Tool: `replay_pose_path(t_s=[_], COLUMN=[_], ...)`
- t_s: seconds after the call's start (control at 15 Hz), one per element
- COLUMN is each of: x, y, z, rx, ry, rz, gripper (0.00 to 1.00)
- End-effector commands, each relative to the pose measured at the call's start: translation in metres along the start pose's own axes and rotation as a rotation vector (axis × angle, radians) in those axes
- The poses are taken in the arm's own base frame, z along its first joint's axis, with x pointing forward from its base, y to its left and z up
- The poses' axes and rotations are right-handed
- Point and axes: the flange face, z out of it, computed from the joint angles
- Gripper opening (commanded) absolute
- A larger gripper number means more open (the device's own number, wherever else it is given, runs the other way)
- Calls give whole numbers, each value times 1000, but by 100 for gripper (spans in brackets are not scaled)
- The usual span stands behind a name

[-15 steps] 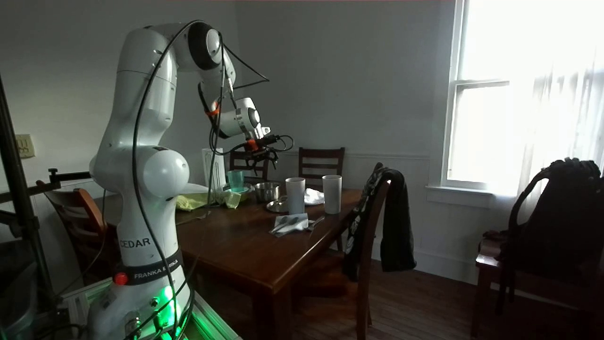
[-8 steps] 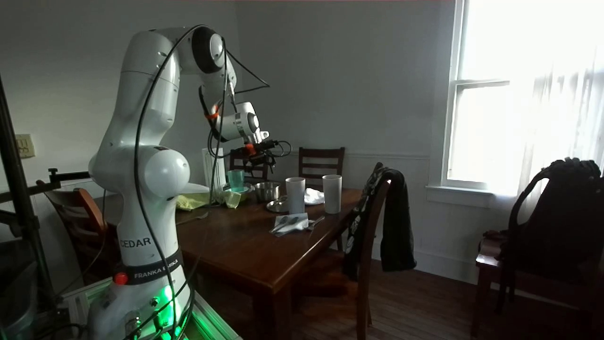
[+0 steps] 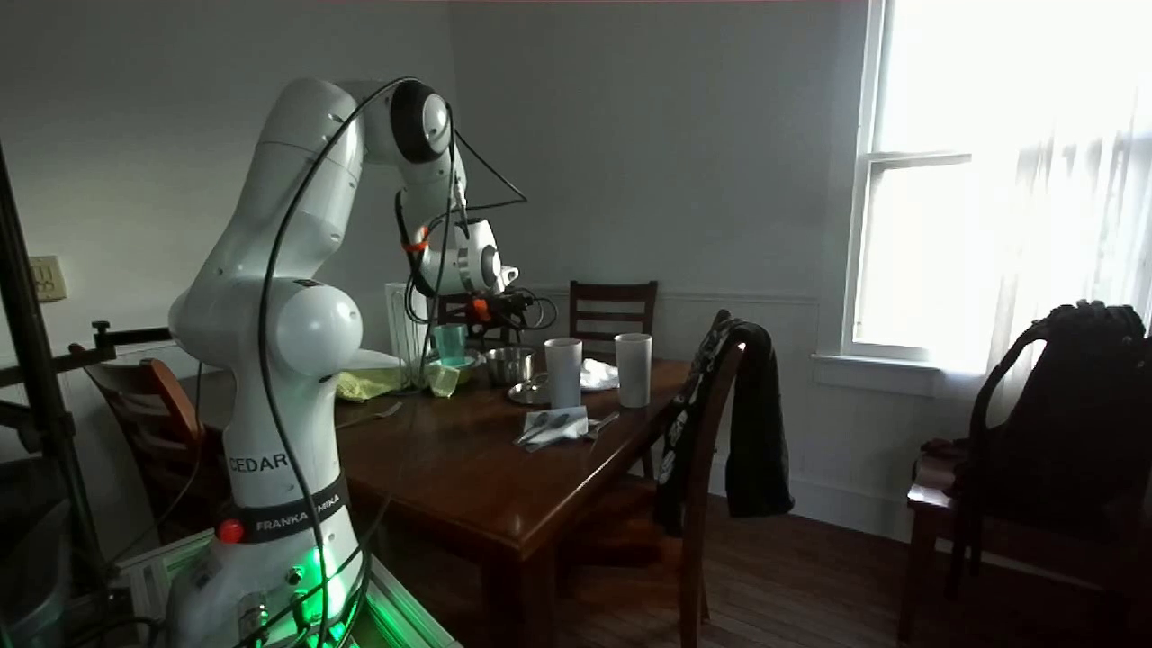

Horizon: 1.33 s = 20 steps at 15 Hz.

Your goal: Move the pot to the middle of the table

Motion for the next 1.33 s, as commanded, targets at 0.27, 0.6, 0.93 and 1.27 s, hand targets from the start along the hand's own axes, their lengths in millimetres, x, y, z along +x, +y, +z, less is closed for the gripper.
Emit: replay_pose_path(t_s=[0.27,0.6,0.93,1.27], x=[-8,-13,-4,9], y=[10,19,27,30], z=[25,51,61,70], rx=[19,27,36,82], ry=[-7,-1,36,73], rz=[22,17,3,7], gripper=[100,100,100,100])
